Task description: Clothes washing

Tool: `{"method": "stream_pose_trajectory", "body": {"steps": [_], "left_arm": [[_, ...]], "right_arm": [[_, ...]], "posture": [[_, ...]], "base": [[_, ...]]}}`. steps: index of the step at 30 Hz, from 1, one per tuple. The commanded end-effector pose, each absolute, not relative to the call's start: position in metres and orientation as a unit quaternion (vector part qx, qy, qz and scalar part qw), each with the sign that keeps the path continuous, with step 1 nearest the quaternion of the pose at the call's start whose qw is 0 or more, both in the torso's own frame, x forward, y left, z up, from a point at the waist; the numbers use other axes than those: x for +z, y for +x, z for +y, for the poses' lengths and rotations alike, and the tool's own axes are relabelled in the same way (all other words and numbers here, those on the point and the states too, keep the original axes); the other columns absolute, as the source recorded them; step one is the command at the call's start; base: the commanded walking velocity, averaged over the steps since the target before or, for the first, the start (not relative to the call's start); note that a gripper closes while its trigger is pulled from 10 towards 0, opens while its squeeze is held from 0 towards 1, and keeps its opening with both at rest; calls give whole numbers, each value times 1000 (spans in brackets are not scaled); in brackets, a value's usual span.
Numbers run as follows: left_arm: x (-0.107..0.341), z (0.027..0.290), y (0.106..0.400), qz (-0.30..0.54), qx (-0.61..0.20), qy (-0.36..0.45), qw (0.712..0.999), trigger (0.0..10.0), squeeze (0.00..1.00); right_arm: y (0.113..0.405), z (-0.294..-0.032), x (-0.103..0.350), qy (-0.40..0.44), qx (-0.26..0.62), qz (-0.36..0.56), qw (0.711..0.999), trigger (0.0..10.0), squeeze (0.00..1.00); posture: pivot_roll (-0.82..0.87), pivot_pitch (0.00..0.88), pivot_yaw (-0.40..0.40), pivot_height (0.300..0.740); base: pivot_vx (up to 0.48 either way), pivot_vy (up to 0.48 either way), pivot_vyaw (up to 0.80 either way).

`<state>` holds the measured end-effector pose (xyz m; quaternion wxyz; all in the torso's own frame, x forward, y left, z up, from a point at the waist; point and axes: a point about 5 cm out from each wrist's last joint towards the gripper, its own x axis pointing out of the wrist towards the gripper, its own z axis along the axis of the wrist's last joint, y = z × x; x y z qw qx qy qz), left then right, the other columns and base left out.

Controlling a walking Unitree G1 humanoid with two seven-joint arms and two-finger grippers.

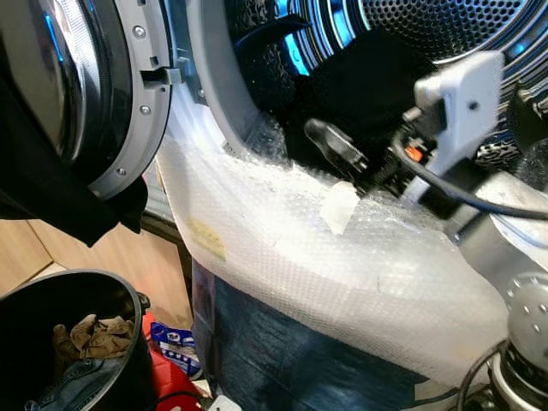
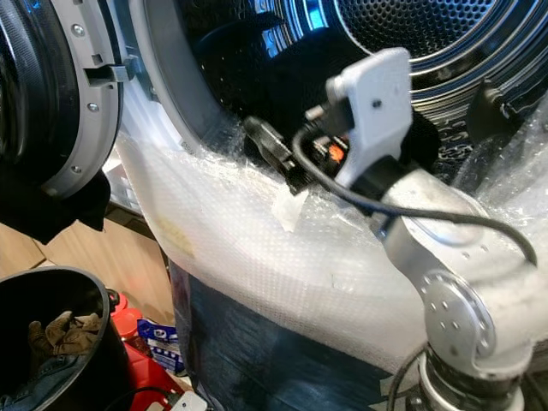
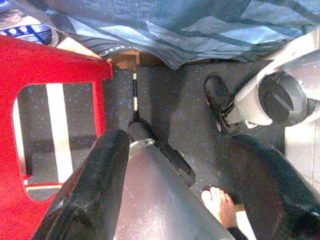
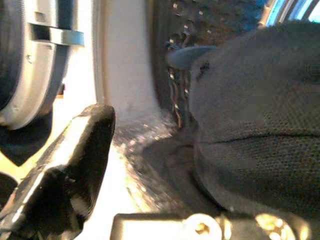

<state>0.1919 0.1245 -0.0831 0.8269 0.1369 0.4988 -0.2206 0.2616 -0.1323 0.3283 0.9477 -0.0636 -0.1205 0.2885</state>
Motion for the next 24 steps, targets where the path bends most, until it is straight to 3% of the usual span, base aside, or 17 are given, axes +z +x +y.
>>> {"method": "stream_pose_trajectory", "body": {"steps": [1, 10, 18, 21, 24], "left_arm": [[-86, 124, 187, 507, -228, 146, 819, 10000, 0], [-85, 125, 188, 506, -228, 146, 819, 10000, 0], [-85, 125, 188, 505, -230, 146, 819, 10000, 0], [-85, 125, 188, 505, -229, 145, 819, 10000, 0], [-85, 124, 189, 504, -230, 145, 820, 10000, 0]], "right_arm": [[249, -140, 333, -65, 292, -157, 941, 10000, 0], [222, -139, 315, 8, 346, -192, 918, 10000, 0], [185, -124, 298, 131, 438, -251, 853, 10000, 0], [172, -123, 293, 226, 483, -258, 806, 10000, 0], [173, -126, 273, 252, 485, -211, 810, 10000, 0]], "posture": [[-166, 0, -38, 740], [-169, 0, -35, 740], [-170, 6, -38, 740], [-175, 6, -38, 740], [-172, 6, -40, 740]], "base": [[0, 0, 0], [0, 0, 0], [0, 0, 0], [0, 0, 0], [0, 0, 0]]}}
